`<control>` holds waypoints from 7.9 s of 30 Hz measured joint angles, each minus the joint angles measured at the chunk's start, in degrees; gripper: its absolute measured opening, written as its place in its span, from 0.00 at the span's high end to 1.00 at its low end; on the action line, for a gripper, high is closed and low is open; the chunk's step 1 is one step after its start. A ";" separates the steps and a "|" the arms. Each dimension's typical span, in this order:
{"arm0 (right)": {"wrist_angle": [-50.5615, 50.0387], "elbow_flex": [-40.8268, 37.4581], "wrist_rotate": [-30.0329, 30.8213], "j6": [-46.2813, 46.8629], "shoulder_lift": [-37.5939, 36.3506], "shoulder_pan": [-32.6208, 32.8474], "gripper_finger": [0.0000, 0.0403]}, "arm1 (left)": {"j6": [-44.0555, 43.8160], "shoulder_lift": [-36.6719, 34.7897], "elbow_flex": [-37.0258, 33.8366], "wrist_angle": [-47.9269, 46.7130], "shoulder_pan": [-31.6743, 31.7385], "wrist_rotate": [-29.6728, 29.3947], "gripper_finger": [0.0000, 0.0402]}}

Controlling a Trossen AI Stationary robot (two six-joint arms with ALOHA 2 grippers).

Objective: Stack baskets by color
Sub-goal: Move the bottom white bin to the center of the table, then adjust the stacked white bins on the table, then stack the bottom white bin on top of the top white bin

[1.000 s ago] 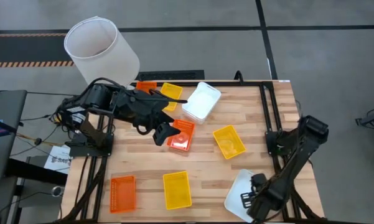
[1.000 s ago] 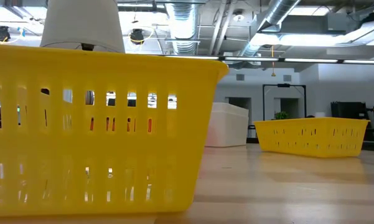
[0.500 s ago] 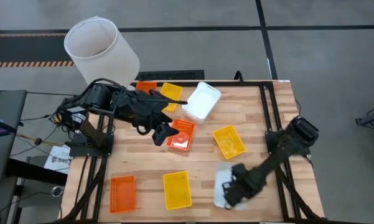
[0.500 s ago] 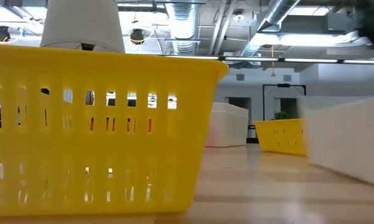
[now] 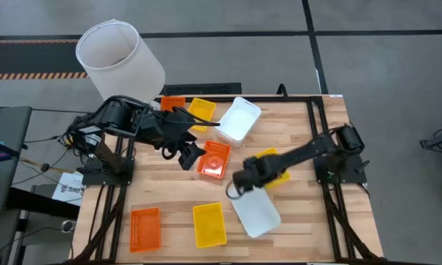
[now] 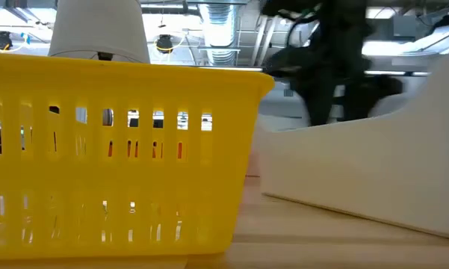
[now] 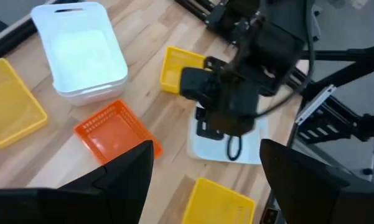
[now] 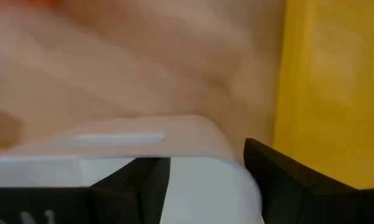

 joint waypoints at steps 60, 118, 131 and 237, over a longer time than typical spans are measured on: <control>-17.17 -0.08 24.19 5.57 -41.60 12.31 0.64 | 30.47 11.47 -34.86 40.17 14.99 -9.63 0.30; -17.61 0.00 24.23 5.12 -40.70 15.84 0.67 | 61.86 11.47 -52.85 56.12 28.34 13.74 0.99; -17.22 0.00 24.41 4.92 -40.72 15.84 0.67 | 58.22 13.62 -52.09 60.81 26.74 11.26 0.98; -22.90 0.00 23.61 -10.03 -45.44 16.87 0.67 | -47.58 14.67 -27.41 22.57 5.12 -9.53 1.00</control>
